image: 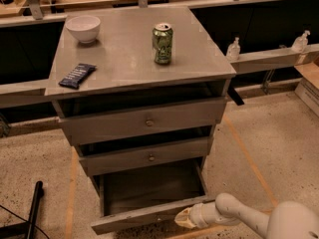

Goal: Close bottom drawer

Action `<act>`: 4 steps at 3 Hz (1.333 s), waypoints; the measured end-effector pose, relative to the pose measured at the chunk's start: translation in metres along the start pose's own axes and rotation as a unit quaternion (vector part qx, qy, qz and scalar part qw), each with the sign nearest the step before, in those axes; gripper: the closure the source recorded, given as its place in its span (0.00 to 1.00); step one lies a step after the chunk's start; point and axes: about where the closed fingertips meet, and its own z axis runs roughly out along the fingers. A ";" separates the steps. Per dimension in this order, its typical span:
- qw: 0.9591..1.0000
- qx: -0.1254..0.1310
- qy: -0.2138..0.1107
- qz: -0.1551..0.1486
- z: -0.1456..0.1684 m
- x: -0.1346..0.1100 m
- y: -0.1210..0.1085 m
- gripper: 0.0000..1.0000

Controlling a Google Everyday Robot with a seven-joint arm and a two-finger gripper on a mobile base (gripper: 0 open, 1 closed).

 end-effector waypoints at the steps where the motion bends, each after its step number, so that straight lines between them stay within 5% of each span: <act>1: 0.999 0.029 -0.007 -0.017 0.005 -0.002 -0.010 1.00; 4: 0.997 0.063 -0.033 -0.034 -0.003 -0.039 -0.036 1.00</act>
Offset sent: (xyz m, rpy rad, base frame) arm 0.0397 0.0053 0.0118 0.0049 -0.1163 -0.0567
